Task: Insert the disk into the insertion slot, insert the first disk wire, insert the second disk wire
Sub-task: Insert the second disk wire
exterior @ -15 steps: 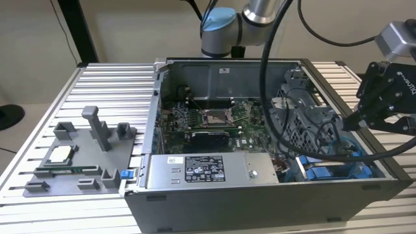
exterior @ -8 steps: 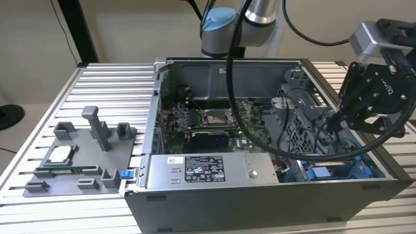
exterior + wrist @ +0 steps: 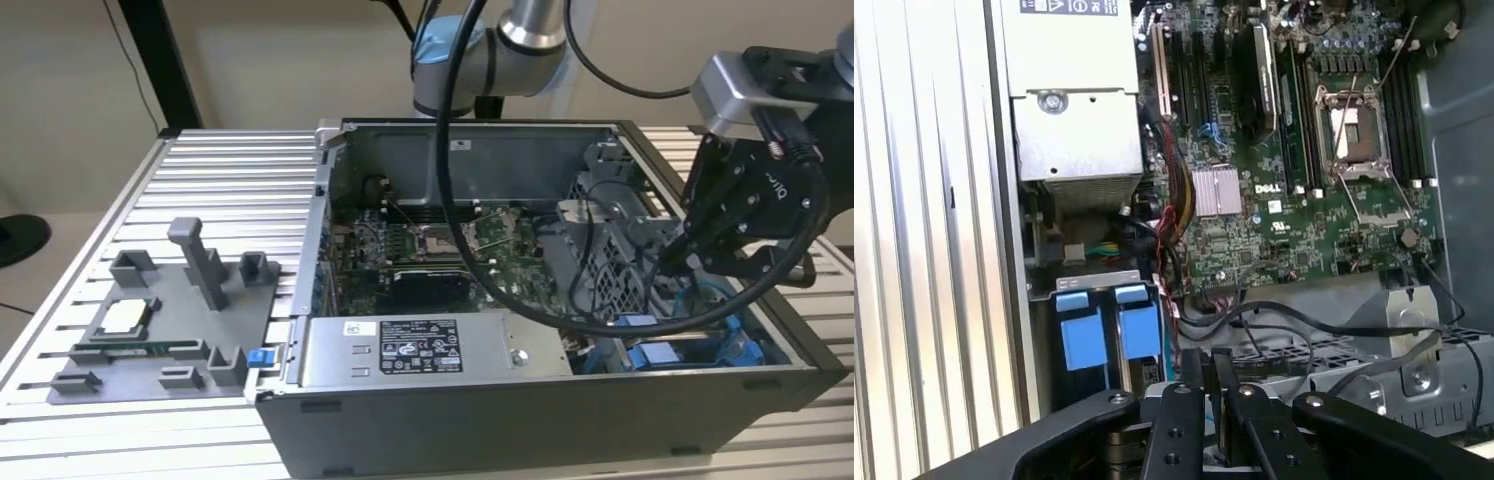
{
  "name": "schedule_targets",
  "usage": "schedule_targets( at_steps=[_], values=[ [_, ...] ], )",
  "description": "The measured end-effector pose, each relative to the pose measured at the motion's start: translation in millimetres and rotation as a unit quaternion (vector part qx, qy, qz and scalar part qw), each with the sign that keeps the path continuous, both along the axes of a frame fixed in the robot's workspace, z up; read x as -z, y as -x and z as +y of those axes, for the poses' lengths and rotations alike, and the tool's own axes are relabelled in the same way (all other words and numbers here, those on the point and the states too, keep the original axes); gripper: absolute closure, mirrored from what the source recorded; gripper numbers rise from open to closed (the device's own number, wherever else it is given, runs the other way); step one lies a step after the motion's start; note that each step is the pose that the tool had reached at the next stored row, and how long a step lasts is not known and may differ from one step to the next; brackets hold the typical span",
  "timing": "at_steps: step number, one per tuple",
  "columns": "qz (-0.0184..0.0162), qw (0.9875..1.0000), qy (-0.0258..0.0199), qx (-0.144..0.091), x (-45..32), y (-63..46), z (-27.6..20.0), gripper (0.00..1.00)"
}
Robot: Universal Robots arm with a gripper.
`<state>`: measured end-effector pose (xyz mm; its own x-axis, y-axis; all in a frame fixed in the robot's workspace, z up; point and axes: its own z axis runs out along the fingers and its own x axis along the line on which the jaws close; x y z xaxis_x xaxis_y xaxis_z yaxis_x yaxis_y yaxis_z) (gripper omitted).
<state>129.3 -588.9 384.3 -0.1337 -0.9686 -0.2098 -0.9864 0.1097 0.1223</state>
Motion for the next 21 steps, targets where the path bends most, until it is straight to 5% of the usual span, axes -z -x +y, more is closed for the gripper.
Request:
schedule_targets(
  at_steps=[7, 16, 21],
  values=[
    [-0.0095, 0.9998, 0.0104, -0.015, 0.7, 1.7, 0.0, 1.00],
    [-0.0124, 0.9992, 0.0187, -0.032, 3.5, 6.1, 0.0, 1.00],
    [-0.0309, 0.9984, 0.0252, -0.041, 4.7, 7.4, 0.0, 1.00]
  ],
)
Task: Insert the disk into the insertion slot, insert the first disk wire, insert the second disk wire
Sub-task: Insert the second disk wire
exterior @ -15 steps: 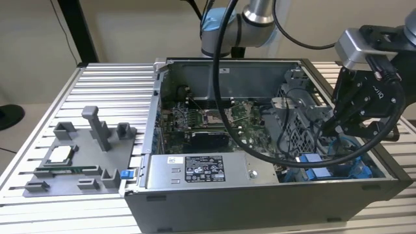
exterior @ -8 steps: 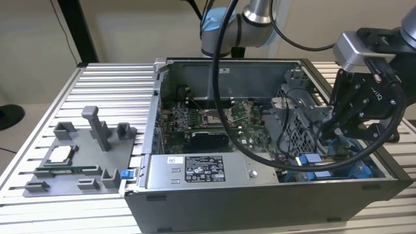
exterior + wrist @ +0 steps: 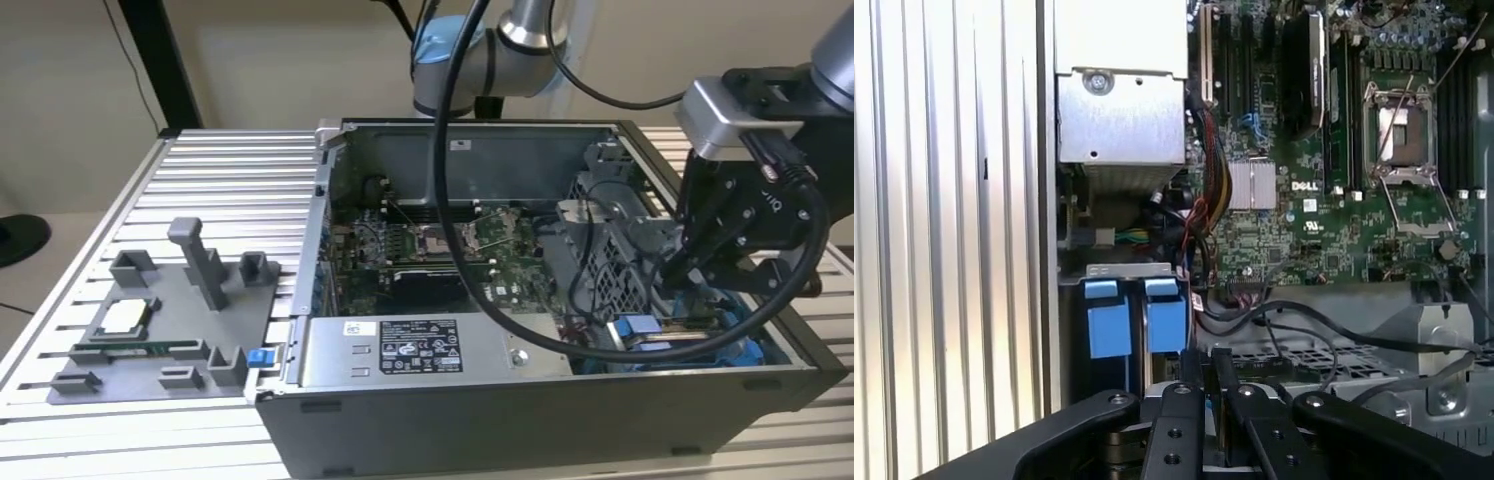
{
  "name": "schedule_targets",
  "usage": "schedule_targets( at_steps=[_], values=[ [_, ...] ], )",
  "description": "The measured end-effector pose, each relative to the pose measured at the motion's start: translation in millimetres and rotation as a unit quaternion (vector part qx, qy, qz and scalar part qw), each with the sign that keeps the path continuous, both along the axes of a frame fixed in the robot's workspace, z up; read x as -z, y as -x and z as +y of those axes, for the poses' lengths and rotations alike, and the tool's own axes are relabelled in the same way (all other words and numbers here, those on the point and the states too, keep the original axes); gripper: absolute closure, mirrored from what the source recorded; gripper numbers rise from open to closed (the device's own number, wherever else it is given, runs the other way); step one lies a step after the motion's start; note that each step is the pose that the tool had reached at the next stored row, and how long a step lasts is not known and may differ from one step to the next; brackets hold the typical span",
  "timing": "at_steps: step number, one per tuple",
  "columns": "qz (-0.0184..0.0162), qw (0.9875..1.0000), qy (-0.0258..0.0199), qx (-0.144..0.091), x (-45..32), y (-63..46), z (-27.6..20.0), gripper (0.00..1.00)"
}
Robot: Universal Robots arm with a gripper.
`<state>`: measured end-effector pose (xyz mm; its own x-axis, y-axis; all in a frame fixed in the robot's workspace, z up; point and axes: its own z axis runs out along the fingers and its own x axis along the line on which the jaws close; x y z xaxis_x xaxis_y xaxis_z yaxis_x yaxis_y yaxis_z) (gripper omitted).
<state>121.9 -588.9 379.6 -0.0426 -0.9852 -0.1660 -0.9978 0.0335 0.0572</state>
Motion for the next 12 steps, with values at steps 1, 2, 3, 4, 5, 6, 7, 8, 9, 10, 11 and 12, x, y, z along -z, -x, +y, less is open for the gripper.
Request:
schedule_targets(
  at_steps=[1, 2, 3, 4, 5, 6, 7, 8, 9, 10, 11, 12],
  values=[
    [-0.0034, 1.0000, 0.0015, -0.001, 0.2, 0.4, 0.0, 1.00],
    [-0.0064, 1.0000, 0.0032, -0.002, 0.4, 0.8, 0.0, 1.00],
    [-0.0090, 0.9999, 0.0050, -0.003, 0.7, 1.0, 0.0, 1.00],
    [-0.0111, 0.9999, 0.0069, -0.003, 1.0, 1.2, 0.0, 1.00],
    [-0.0125, 0.9999, 0.0086, -0.003, 1.4, 1.2, 0.0, 1.00],
    [-0.0136, 0.9998, 0.0103, -0.003, 2.1, 1.1, 0.0, 1.00],
    [-0.0145, 0.9998, 0.0118, -0.003, 2.7, 1.2, 0.0, 1.00],
    [-0.0148, 0.9998, 0.0131, -0.003, 3.6, 1.2, 0.0, 1.00],
    [-0.0148, 0.9998, 0.0136, -0.003, 3.9, 1.2, 0.0, 1.00],
    [-0.0148, 0.9998, 0.0137, -0.003, 3.9, 1.2, 0.0, 1.00],
    [-0.0148, 0.9998, 0.0137, -0.003, 3.9, 1.2, 0.0, 1.00],
    [-0.0148, 0.9998, 0.0137, -0.003, 3.9, 1.2, 0.0, 1.00]
  ],
)
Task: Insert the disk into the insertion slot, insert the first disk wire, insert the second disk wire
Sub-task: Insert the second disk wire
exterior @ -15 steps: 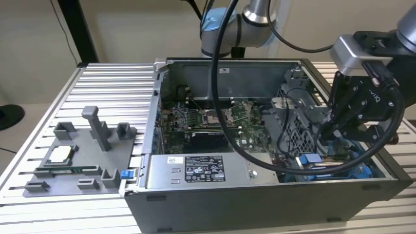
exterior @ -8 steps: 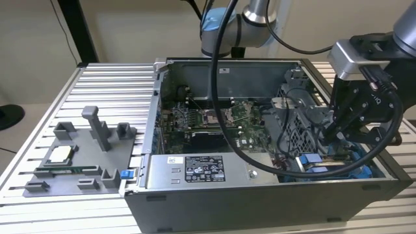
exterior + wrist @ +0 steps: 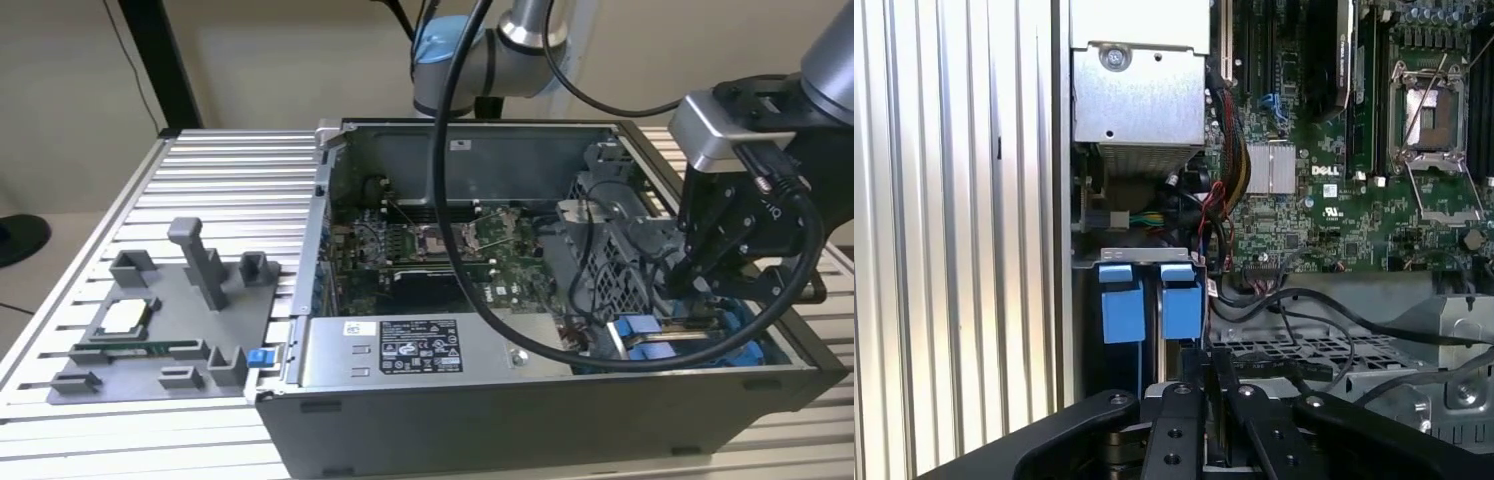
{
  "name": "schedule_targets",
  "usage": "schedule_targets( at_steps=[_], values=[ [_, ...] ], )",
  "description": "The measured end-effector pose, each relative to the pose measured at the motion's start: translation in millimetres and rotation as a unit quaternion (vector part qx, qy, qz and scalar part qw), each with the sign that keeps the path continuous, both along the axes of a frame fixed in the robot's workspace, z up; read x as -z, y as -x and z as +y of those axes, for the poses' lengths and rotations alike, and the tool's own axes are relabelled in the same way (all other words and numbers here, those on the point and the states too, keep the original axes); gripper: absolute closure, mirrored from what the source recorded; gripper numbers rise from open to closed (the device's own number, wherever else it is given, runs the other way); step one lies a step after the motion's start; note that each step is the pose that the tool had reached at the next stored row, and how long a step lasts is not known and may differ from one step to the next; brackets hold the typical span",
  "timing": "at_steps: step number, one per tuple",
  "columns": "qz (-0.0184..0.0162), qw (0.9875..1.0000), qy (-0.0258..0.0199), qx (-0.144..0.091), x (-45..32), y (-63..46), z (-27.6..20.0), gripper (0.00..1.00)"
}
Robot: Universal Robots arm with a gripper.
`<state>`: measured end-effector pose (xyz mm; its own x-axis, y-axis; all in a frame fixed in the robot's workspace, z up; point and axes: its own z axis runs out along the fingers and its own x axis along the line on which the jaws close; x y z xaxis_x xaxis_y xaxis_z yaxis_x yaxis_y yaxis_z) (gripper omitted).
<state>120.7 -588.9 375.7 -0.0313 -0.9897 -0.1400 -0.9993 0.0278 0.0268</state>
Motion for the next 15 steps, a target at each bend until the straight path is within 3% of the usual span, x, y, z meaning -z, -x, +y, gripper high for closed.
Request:
schedule_targets(
  at_steps=[6, 9, 15],
  values=[
    [0.0000, 1.0000, 0.0000, 0.000, 0.1, 0.0, 0.0, 1.00],
    [-0.0003, 1.0000, 0.0029, 0.000, 1.9, -0.1, 0.0, 1.00],
    [-0.0038, 1.0000, 0.0056, 0.000, 6.8, 0.0, 0.0, 1.00]
  ],
)
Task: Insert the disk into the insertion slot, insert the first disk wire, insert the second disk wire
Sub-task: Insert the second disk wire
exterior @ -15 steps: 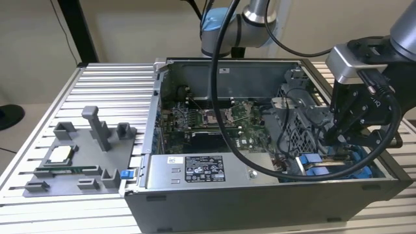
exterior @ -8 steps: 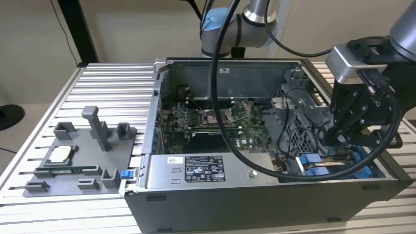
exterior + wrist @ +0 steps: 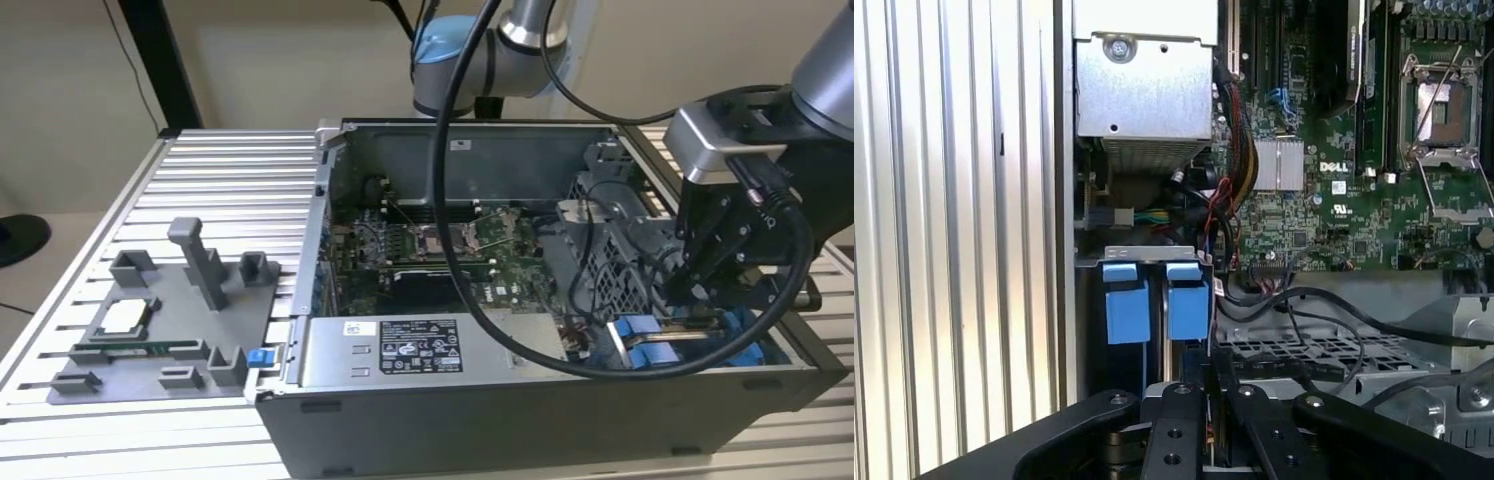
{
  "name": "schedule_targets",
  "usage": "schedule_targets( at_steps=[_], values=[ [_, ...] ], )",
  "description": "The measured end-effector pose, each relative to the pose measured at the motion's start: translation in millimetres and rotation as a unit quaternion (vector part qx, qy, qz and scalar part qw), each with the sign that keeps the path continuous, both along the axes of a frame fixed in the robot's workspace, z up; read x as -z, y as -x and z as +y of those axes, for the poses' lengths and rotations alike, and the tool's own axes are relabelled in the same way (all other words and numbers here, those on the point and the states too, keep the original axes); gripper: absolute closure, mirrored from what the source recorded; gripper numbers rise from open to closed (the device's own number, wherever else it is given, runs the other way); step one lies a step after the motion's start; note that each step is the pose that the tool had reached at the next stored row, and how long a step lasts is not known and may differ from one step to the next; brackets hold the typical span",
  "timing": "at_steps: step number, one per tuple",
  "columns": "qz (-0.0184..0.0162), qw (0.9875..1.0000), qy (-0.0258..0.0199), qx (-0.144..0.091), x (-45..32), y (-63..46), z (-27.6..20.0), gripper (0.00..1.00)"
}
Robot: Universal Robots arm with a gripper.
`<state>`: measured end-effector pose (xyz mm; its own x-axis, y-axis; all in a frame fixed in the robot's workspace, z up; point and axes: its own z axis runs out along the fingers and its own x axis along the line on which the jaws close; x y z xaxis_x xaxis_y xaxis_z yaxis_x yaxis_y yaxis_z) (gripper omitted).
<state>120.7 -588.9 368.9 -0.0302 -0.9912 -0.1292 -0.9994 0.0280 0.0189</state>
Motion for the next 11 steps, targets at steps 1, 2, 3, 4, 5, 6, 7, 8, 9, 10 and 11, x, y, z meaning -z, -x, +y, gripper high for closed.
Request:
schedule_targets(
  at_steps=[1, 2, 3, 4, 5, 6, 7, 8, 9, 10, 11],
  values=[
    [-0.0001, 1.0000, 0.0000, 0.000, 0.0, 0.0, 0.0, 1.00],
    [-0.0001, 1.0000, 0.0000, 0.000, 0.0, 0.0, 0.0, 1.00],
    [-0.0001, 1.0000, 0.0000, 0.000, 0.0, 0.0, 0.0, 1.00],
    [-0.0002, 1.0000, 0.0000, 0.000, 0.0, 0.0, 0.0, 1.00],
    [-0.0002, 1.0000, 0.0000, 0.000, 0.0, 0.0, 0.0, 1.00],
    [-0.0002, 1.0000, 0.0000, 0.000, 0.0, 0.0, 0.0, 1.00],
    [-0.0002, 1.0000, 0.0000, 0.000, 0.1, 0.0, 0.0, 1.00],
    [-0.0003, 1.0000, 0.0000, 0.000, 0.0, 0.0, 0.0, 1.00],
    [-0.0003, 1.0000, 0.0000, 0.000, 0.1, 0.0, 0.0, 1.00],
    [-0.0005, 1.0000, -0.0001, 0.000, 0.5, 0.0, 0.1, 1.00],
    [-0.0011, 1.0000, -0.0001, 0.000, 1.0, 0.1, 0.0, 1.00]
  ],
)
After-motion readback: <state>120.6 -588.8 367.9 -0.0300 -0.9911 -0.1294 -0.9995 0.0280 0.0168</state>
